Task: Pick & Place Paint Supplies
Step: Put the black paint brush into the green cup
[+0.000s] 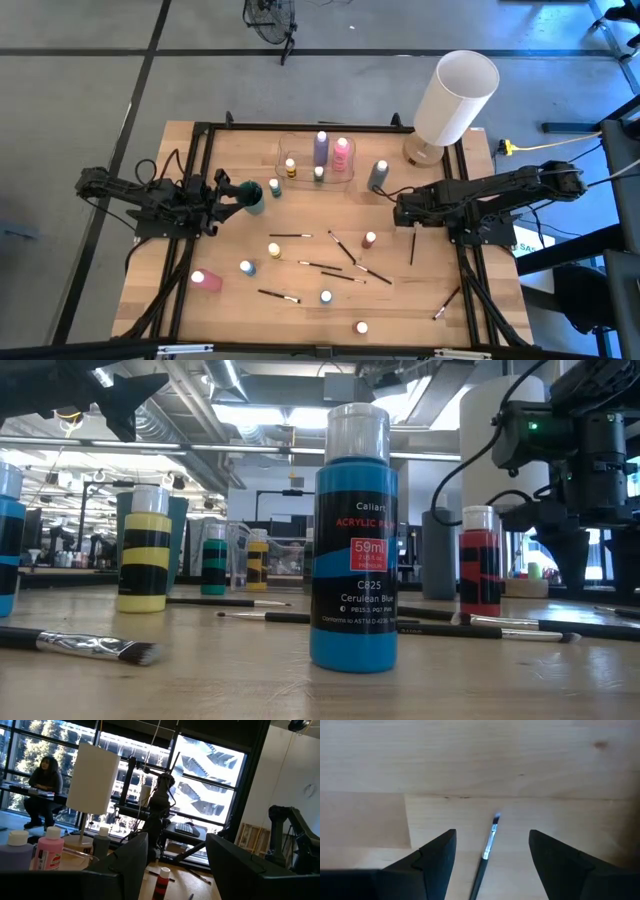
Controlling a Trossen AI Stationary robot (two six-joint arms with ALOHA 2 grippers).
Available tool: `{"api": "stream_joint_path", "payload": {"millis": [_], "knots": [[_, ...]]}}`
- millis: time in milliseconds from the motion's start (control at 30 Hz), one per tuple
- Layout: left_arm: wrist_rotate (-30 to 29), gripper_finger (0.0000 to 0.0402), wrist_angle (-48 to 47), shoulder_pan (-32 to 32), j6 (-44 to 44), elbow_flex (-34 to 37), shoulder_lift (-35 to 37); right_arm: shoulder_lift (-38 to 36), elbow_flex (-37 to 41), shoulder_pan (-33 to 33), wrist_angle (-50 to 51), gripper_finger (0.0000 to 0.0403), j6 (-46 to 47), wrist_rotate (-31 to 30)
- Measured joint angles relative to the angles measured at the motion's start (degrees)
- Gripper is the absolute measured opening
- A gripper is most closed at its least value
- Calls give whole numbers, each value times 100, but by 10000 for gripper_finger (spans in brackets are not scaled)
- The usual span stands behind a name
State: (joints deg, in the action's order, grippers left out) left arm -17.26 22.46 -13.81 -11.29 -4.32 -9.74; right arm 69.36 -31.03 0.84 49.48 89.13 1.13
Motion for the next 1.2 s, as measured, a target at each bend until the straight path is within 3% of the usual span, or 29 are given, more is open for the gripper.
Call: {"api": "stream_joint_path", "payload": {"millis": [900,1200], "knots": [[-2,196,0,0,0,0,0,-7,446,-203,-474,253,189,64],[-1,196,1,-1,0,0,0,-4,457,-208,-426,207,172,131]]}}
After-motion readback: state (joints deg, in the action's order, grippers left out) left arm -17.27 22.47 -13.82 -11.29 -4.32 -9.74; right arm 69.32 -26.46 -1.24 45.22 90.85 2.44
